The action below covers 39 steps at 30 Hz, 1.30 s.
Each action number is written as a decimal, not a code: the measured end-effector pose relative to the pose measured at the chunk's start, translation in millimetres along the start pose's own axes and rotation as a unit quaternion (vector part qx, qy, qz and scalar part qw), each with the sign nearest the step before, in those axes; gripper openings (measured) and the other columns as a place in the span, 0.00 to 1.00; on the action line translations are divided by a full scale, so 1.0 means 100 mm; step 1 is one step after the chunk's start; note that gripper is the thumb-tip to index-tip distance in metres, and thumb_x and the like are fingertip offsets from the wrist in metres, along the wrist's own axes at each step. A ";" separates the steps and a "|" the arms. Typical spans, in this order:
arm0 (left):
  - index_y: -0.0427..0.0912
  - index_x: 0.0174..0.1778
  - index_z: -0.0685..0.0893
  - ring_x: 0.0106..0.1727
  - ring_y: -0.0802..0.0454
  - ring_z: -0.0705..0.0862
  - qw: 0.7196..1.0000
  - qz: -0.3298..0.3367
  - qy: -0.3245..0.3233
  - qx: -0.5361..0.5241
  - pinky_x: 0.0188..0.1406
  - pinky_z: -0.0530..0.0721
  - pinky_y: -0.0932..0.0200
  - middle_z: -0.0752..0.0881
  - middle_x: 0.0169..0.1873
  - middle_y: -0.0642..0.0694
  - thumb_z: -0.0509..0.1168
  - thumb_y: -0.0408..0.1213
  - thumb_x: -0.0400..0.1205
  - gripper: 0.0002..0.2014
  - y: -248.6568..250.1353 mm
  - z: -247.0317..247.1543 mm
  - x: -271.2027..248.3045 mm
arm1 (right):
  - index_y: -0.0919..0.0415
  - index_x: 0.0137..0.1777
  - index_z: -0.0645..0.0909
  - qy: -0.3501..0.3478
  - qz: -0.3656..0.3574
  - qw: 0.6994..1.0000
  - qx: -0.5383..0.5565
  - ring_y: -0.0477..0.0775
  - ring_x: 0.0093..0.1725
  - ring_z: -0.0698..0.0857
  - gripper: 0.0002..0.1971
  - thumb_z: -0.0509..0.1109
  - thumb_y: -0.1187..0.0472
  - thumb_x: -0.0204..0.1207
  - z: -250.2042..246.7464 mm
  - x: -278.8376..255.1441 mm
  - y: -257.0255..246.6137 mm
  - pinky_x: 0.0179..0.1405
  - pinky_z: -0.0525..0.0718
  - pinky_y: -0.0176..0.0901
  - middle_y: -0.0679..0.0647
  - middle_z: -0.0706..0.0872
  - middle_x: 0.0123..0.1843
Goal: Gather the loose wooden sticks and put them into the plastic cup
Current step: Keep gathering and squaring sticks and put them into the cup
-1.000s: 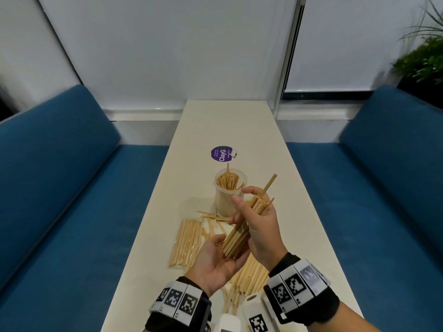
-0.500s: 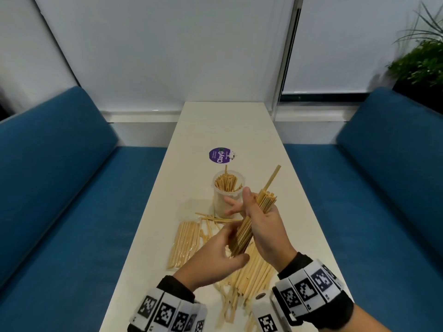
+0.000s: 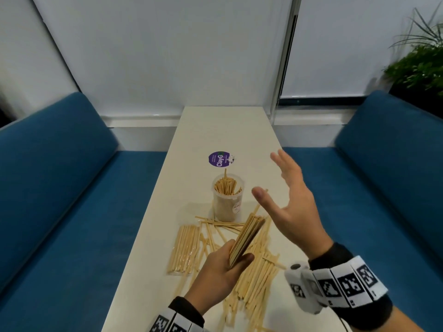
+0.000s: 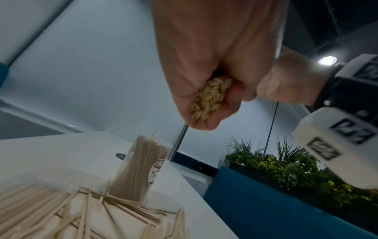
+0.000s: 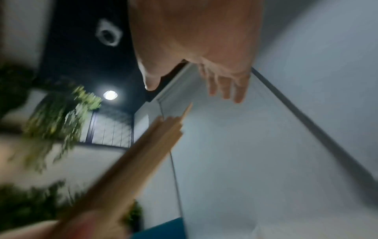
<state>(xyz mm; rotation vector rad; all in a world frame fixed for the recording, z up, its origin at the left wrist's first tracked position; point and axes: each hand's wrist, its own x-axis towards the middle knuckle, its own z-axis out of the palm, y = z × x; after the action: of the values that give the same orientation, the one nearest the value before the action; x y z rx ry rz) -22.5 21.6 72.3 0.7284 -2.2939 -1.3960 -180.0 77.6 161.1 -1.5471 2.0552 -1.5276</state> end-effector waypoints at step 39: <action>0.49 0.30 0.75 0.20 0.60 0.71 0.968 -0.124 -0.147 -0.161 0.21 0.68 0.68 0.74 0.21 0.53 0.67 0.46 0.79 0.13 0.28 -0.17 0.08 | 0.58 0.32 0.86 -0.158 0.191 0.948 0.199 0.50 0.29 0.83 0.14 0.69 0.58 0.78 0.32 -0.31 0.11 0.29 0.78 0.35 0.49 0.84 0.26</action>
<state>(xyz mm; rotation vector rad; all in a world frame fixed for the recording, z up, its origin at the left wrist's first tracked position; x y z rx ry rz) -25.9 15.5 105.2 0.7647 -2.1533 -2.0549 -152.9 81.4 124.4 -1.0818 1.6223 -1.3359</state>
